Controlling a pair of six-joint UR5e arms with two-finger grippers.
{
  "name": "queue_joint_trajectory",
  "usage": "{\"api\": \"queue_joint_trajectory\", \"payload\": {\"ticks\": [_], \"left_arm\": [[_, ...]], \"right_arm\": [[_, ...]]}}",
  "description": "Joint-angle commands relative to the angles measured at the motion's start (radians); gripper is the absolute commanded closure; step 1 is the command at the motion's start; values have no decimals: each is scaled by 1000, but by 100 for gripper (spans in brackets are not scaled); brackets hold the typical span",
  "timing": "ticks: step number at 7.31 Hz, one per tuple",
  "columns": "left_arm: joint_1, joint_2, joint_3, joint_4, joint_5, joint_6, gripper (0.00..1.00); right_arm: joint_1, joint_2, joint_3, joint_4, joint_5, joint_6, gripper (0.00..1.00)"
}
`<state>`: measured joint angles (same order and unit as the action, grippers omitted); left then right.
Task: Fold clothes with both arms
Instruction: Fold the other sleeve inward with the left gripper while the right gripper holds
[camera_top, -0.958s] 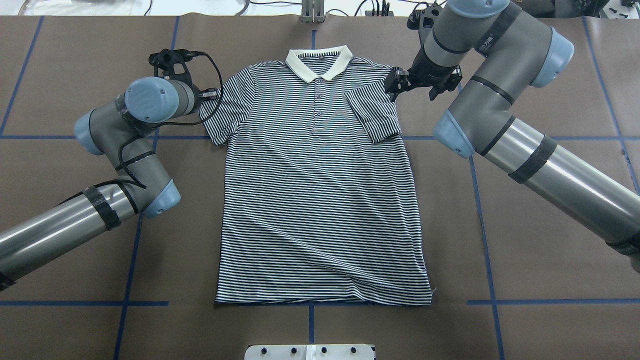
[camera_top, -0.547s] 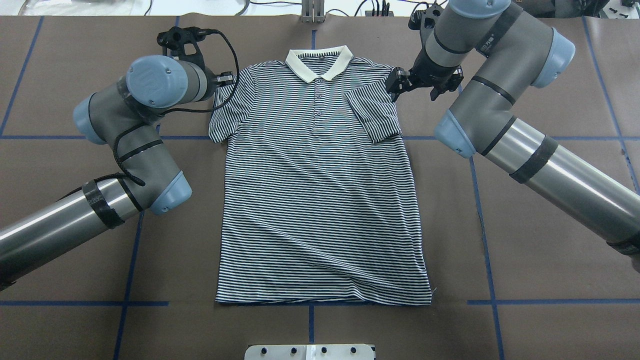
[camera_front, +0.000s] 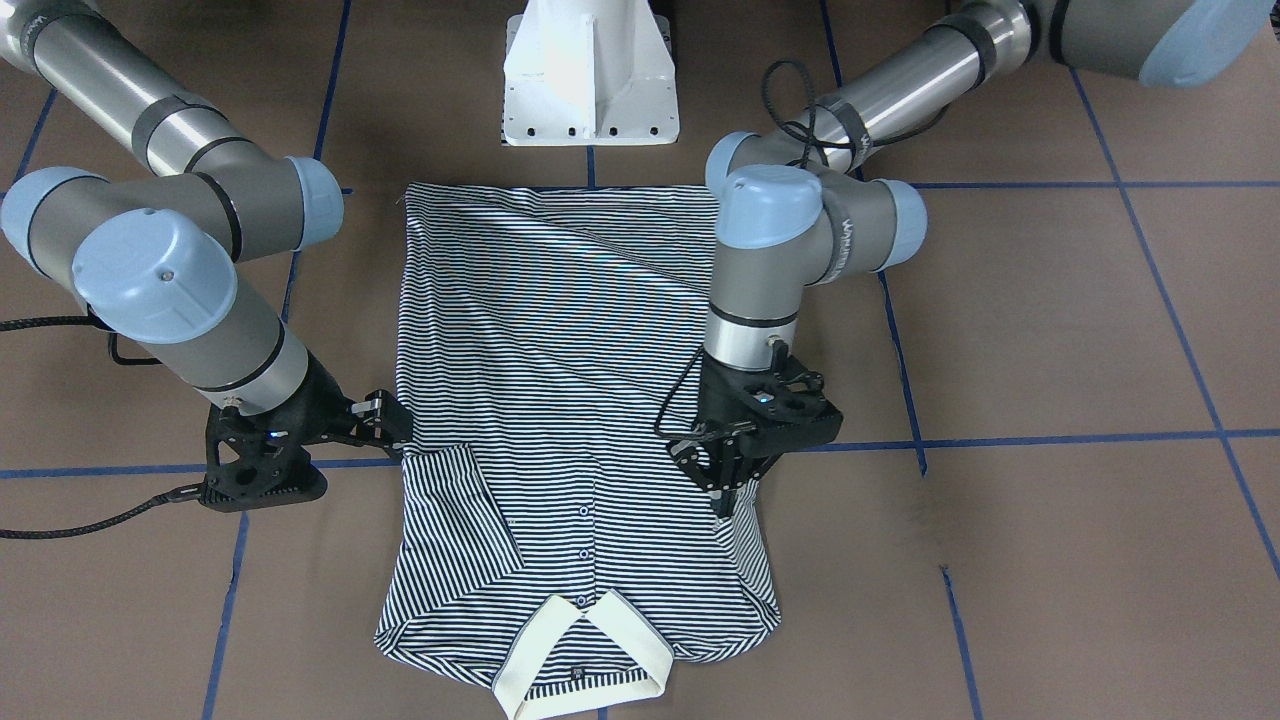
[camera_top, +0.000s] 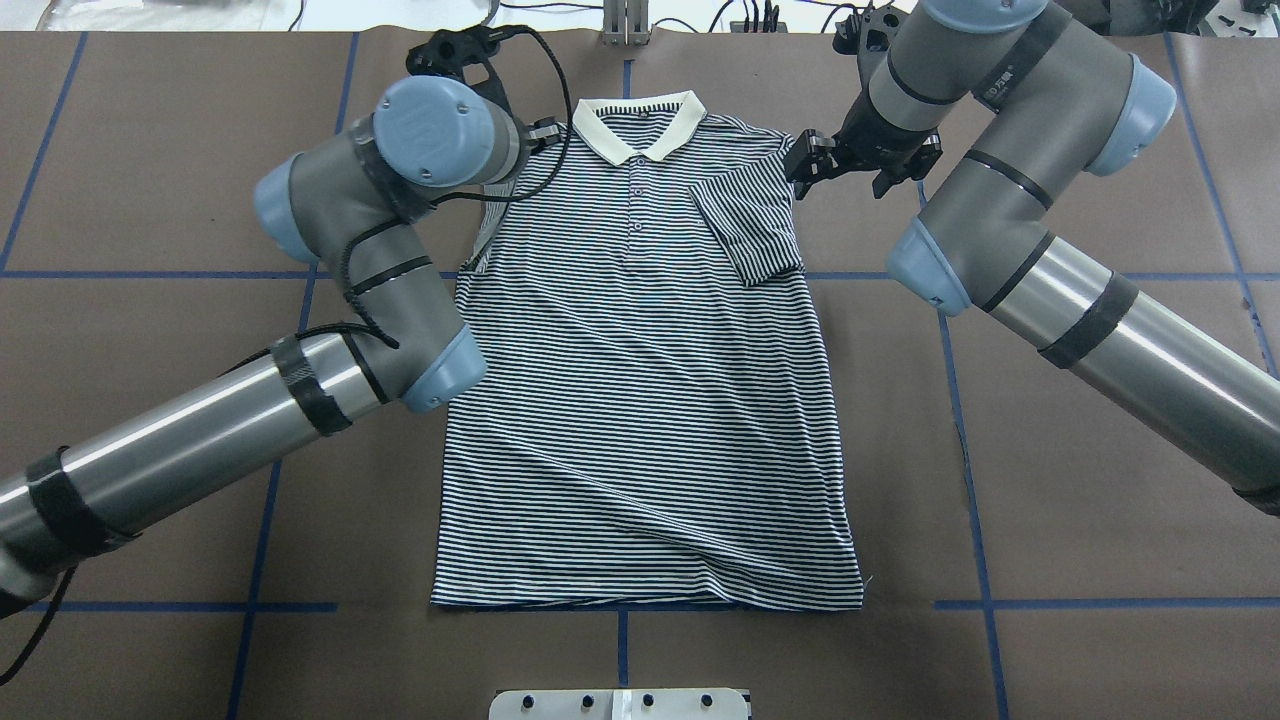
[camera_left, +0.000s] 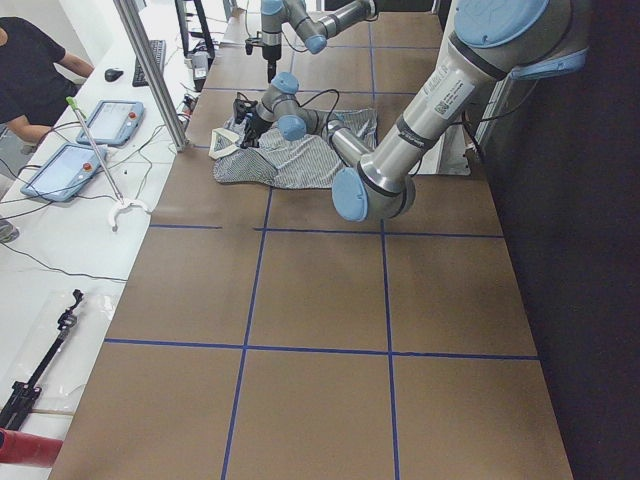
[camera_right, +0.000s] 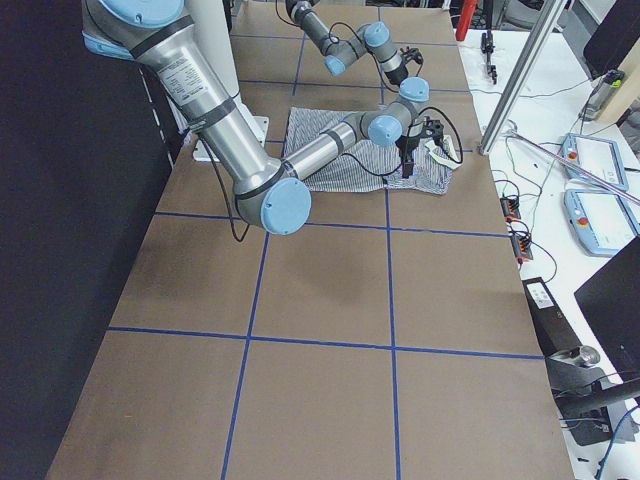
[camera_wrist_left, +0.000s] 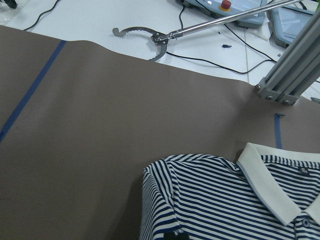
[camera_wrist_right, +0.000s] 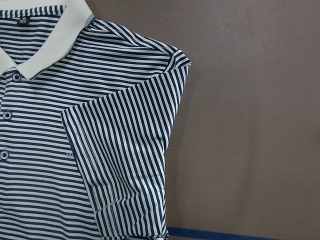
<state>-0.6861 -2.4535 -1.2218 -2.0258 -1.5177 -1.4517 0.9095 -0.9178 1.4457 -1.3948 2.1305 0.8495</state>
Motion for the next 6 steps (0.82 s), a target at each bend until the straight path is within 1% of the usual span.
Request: {"api": "queue_joint_trajectory", "payload": {"ticks": [1,2,3,4,5,6], "left_arm": [[33,-133,224,-83,49,-82,100],[39,-121,228,-111,51,-79,81],[39,-114,217,-113,51,-43,1],[34,-104,167,-143,42,-39,0],[33,-67,80,-122,10,-33,0],[33,18,-47,-69,-81,-23,0]], "right_arm": [[5,-7,9,0,8,0,0],[5,-7,10,2,8,2,0],[5,-10,10,20,6,2,0],[3,-19,10,46,6,2,0],[2,-21,10,48,5,3,0],[-6,-38,42,48,3,38,0]]}}
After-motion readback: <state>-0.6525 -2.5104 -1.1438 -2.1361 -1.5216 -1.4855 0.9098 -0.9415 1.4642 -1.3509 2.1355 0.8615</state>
